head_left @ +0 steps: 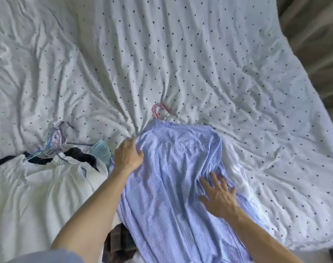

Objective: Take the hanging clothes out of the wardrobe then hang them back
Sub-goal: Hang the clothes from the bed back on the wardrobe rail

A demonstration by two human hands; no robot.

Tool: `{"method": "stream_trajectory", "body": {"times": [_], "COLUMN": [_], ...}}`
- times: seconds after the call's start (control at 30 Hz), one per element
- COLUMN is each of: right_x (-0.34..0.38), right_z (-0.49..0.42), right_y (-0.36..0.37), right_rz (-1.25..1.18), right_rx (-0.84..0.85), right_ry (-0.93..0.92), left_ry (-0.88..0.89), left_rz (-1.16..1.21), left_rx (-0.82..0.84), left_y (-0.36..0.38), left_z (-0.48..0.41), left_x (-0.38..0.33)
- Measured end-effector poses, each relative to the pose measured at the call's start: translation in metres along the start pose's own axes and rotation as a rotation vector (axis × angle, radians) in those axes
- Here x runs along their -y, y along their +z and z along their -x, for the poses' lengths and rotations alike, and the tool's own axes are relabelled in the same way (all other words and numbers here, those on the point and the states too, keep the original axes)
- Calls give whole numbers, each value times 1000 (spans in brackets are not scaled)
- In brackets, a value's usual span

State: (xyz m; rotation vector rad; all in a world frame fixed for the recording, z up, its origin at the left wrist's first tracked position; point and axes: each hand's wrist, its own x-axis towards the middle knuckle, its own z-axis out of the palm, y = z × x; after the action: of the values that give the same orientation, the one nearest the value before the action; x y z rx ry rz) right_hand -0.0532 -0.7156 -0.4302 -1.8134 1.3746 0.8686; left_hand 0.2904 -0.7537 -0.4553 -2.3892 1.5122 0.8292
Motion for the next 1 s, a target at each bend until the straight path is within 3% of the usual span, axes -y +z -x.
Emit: {"method": "stream_trajectory", "body": {"times": [0.17, 0.33, 0.53, 0.67, 0.8, 1.0], "right_x": [0, -9, -12, -16, -11, -10], "right_z": [0, 9, 18, 32, 71, 143], "right_y": [5, 1, 1, 8, -2, -14], "right_rz": [-16, -85, -160, -178, -258, -570], "right_rx": [-2, 37, 23, -28, -88, -165], "right_ry": [1, 12, 59, 42, 18, 53], "left_ry": [-60, -49, -33, 14, 46, 93], "left_rz": [107, -32, 56, 79, 153, 495], "left_rx": [169, 69, 102, -102, -170, -7], "left_y": [4, 3, -7, -12, -23, -40], "left_z": [-36, -30, -15, 16, 67, 161], "left_x": [3, -8, 2, -1, -17, -59]}}
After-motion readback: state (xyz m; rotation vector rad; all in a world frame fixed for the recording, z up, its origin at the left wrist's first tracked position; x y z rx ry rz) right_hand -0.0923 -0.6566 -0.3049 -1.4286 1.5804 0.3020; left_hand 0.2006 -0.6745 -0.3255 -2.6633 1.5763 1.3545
